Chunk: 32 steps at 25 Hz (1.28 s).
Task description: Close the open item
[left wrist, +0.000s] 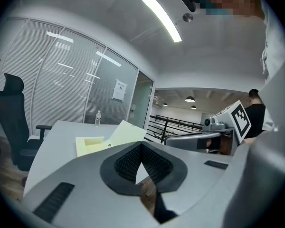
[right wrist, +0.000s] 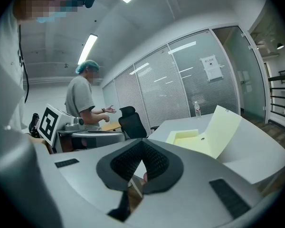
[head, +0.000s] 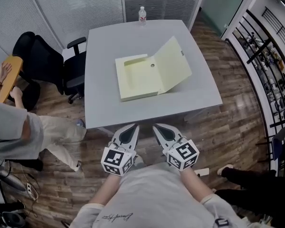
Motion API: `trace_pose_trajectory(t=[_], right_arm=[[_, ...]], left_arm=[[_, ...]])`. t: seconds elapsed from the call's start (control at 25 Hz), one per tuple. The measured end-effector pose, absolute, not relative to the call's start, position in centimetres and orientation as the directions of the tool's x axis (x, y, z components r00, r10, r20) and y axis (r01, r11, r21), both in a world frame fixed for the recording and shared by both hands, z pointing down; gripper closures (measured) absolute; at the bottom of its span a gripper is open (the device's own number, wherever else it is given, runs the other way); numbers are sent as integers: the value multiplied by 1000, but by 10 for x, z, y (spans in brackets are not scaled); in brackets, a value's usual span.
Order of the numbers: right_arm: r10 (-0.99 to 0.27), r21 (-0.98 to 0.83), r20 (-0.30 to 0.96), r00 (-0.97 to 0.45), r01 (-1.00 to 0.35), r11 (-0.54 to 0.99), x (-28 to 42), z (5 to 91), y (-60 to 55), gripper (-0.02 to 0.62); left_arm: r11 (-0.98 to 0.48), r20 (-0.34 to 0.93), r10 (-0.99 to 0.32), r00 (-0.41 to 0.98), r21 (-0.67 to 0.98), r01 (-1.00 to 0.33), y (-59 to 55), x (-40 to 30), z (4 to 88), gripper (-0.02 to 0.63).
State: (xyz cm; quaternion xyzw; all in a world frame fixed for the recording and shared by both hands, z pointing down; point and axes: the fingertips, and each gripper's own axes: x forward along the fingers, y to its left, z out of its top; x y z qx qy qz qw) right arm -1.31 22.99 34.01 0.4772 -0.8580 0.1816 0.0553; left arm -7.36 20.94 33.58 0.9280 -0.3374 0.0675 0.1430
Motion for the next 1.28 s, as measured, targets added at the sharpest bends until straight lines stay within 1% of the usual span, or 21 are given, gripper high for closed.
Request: trace_pose_trajectory(t=[0.32,0.6,0.88,1.08,1.28], right_arm=[[-804,-270,294,-516,-852,448,-11,350,228,581],[-782,-291,285,-554,-827,481,-7,357,200,581],[-747,-294,261,-611,-787,542,11,352,141,581],[-724,-282,246,-644,-762,582,31,345,93,581],[-706,-285,249,-663,-747,601,55,345,56,581]], left_arm=[[-749,218,-578,786,240,-617,204,-68,342,597],[-733,234,-589,773,246,-634,177,-57,349,597],[-699,245,-631,736,232,-676,122,-38,348,597],[-690,222,-653,724,220,-690,74,-9,335,597],[-672,231,-670,706,216,-708,38,13,339,597]])
